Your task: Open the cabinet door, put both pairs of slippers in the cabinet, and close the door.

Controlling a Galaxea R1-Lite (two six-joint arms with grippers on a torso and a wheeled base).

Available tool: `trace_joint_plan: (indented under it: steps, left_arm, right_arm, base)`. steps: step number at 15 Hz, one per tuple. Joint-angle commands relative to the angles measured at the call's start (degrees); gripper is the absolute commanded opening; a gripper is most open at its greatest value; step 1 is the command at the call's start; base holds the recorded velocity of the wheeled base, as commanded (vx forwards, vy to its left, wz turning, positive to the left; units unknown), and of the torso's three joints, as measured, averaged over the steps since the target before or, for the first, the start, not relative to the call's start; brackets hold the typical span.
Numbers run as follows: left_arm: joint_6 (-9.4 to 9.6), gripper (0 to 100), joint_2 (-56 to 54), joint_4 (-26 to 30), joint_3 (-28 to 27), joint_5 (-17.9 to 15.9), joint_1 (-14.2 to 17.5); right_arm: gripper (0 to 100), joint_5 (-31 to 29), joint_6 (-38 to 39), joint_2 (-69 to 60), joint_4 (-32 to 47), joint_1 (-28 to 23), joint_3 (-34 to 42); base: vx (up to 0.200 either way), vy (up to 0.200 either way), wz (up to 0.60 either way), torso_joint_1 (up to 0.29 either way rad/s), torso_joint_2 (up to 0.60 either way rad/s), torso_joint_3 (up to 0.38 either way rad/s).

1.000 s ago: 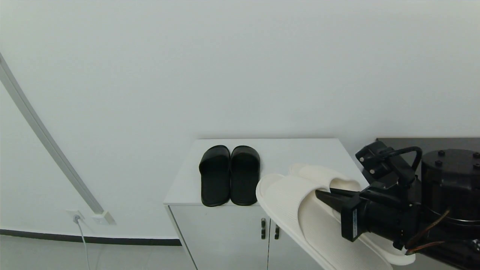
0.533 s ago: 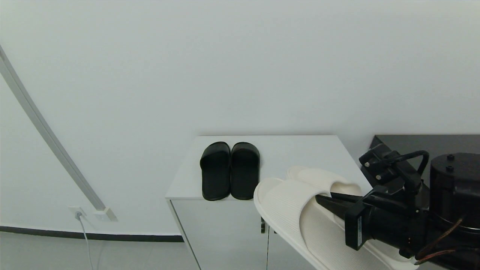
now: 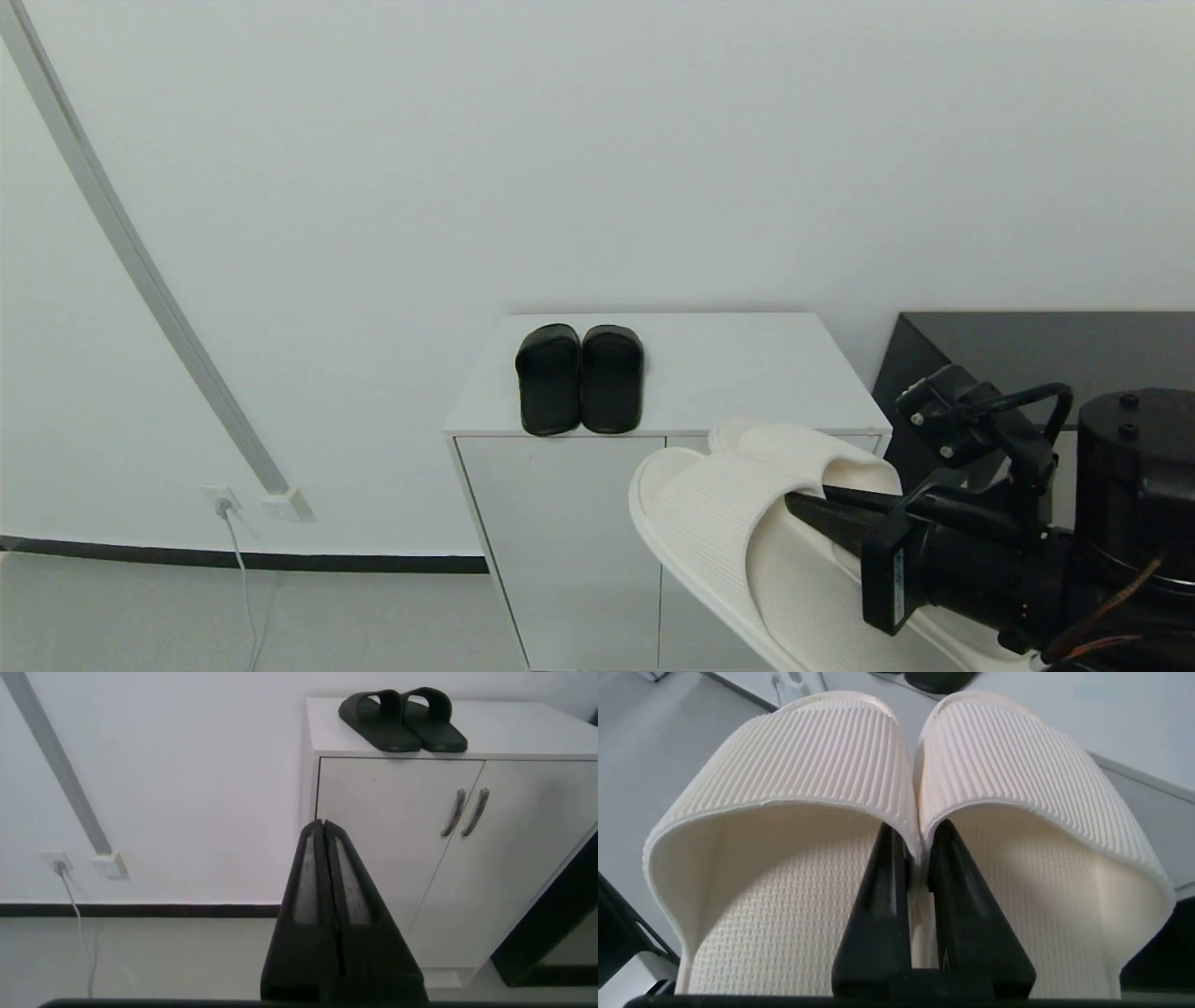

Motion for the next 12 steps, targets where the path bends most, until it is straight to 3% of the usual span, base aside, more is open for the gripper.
trace_joint_plan:
  steps: [1,12]
  left_arm:
    - [-0.03,0,0.07,0.02,0.02,0.06,0.01]
    - [0.67,0,0.07,0.02,0.02,0.15,0.01]
  right_arm:
    - [0,0.16,0.03,0.28,0.02,0.0,0.35]
    - [0,1.83,-1.11,-1.04,-0.07,-0.44,2.98]
  base:
    - [0.0,0.0,0.0,0.0,0.0,0.0]
    - [0.0,0.0,0.0,0.0,0.0,0.0]
